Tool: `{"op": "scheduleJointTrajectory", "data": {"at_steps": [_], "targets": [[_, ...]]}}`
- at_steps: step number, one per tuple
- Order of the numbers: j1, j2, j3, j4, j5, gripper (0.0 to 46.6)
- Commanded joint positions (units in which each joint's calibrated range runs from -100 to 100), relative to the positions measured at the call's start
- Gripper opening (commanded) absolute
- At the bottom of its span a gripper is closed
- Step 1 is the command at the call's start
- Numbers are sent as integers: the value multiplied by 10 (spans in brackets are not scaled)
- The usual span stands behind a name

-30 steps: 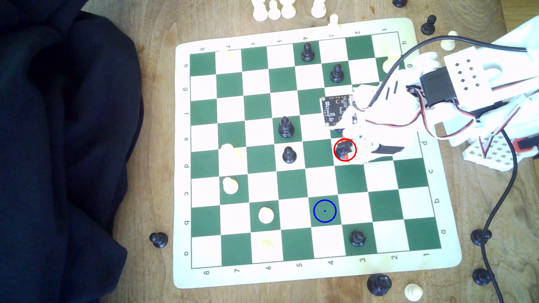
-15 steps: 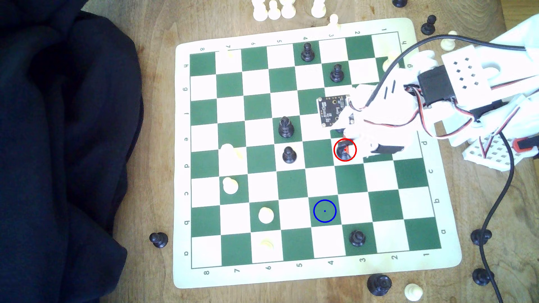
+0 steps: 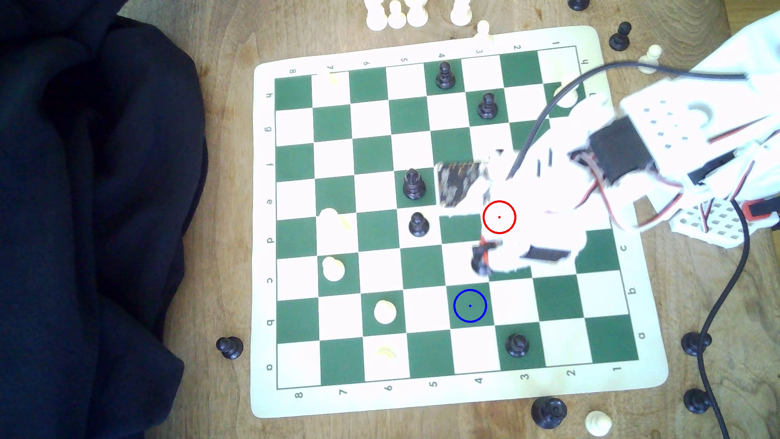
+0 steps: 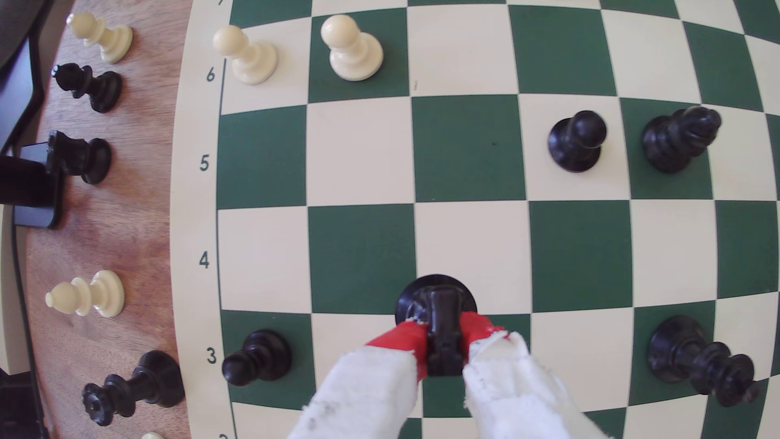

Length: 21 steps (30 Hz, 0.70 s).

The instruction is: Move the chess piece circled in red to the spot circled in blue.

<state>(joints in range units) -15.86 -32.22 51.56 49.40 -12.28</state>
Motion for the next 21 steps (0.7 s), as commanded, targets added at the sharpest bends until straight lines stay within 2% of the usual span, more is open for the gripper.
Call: {"op": "scheduleJointTrajectory", "data": {"at_steps": [1, 8, 21], "targets": [[-19, 63, -85, -3, -19, 3], [-48, 148, -135, -37, -24, 3], [-42, 203, -150, -62, -16, 3]]}}
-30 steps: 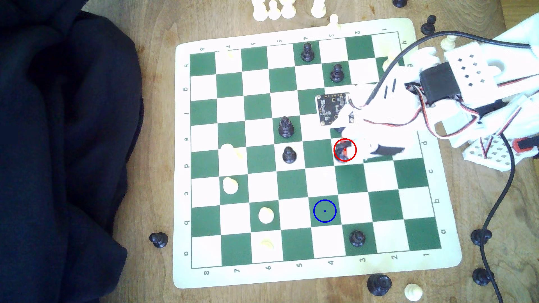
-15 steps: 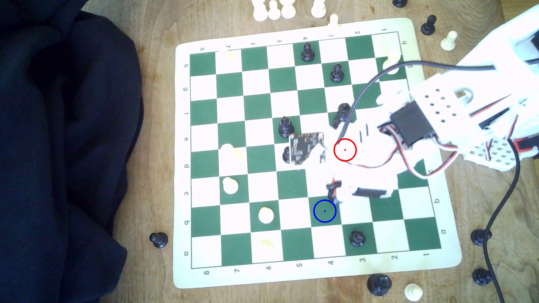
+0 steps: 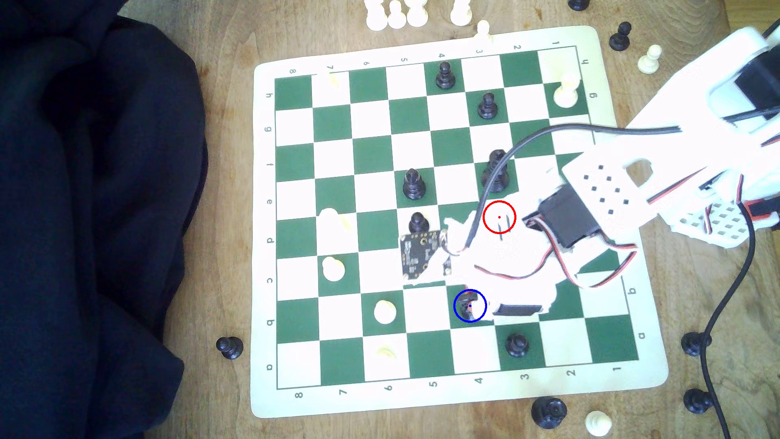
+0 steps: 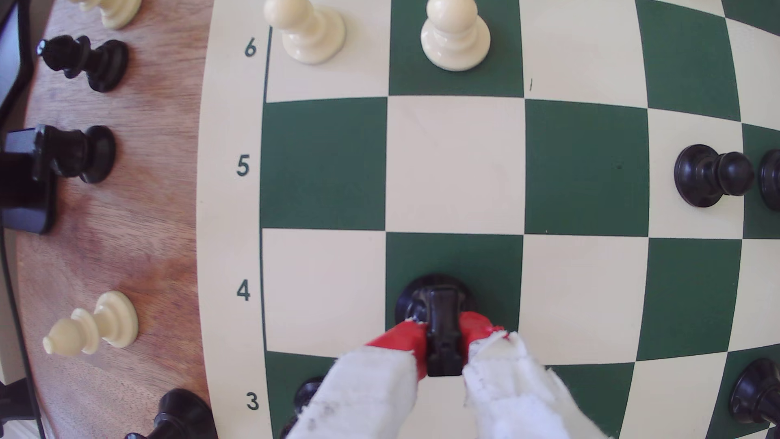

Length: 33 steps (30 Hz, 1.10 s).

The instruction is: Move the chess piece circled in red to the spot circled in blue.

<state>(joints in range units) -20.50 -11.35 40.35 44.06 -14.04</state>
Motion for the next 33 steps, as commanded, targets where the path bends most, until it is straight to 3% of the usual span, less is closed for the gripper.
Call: {"op": "scheduleJointTrajectory", "data": {"at_steps": [1, 13, 17, 19, 33], "targets": [[5, -5, -36, -11, 2, 3], [21, -2, -32, -21, 8, 5], [19, 1, -27, -11, 11, 126], [19, 0, -26, -10, 11, 154], [-3, -89, -25, 69, 7, 216]]}}
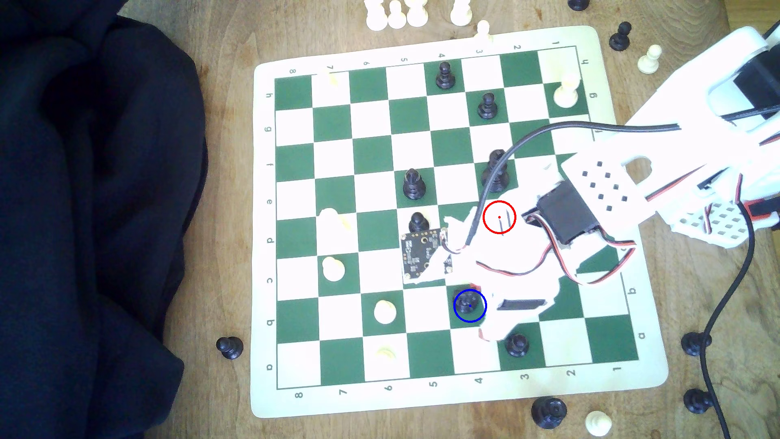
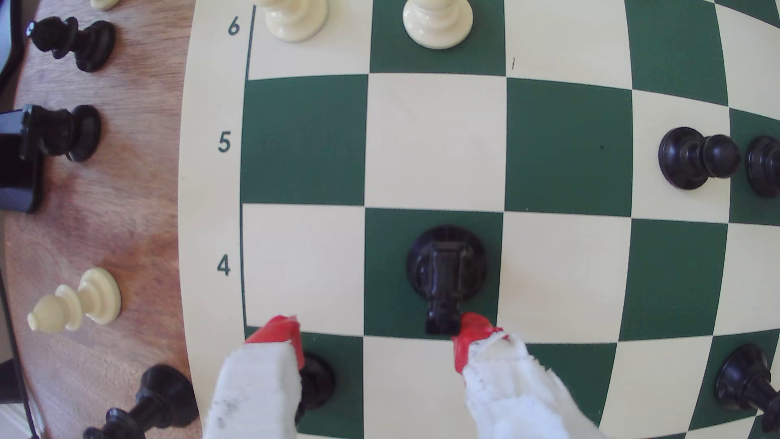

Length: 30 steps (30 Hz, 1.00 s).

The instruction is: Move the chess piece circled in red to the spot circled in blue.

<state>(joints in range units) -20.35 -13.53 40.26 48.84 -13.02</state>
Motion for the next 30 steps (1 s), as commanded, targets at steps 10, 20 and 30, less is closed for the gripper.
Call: {"op": "scheduleJointTrajectory", "data": {"at_steps": [10, 20, 30], "targets": [[4, -212, 83, 55, 0, 224], [82, -472, 217, 155, 27, 226], [92, -624, 282, 222, 34, 234]]}}
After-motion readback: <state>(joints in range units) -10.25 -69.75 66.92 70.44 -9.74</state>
